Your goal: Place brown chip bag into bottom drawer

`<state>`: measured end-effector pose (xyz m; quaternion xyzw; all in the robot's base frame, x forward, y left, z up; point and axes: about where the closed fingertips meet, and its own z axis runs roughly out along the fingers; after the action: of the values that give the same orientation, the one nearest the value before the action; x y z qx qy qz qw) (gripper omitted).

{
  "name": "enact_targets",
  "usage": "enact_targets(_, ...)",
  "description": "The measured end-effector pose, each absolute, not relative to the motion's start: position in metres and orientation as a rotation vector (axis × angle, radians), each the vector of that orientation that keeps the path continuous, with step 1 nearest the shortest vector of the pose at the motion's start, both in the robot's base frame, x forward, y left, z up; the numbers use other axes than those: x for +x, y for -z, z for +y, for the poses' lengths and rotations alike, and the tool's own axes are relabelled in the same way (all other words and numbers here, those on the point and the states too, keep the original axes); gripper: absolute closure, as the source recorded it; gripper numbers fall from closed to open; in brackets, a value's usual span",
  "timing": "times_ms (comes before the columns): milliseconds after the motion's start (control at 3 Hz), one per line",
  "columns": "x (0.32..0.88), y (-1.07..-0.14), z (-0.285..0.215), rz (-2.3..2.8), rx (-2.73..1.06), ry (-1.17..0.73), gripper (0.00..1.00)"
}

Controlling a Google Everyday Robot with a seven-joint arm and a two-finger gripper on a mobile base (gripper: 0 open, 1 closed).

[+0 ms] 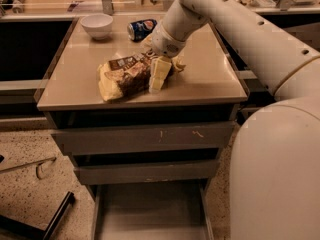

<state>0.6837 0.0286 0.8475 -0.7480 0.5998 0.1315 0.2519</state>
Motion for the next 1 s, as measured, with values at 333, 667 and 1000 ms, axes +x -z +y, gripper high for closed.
enact_targets(333,0.6836,-0.8472,0.0286,1.632,-2.035,-0.359,0.2)
enact_targets(667,0.6836,-0.8472,0.0287,1.632,-2.035,-0.359,0.44)
enact_targets(1000,0.6815,-0.8459,0.0294,1.642,-2.038,-0.358,0.67)
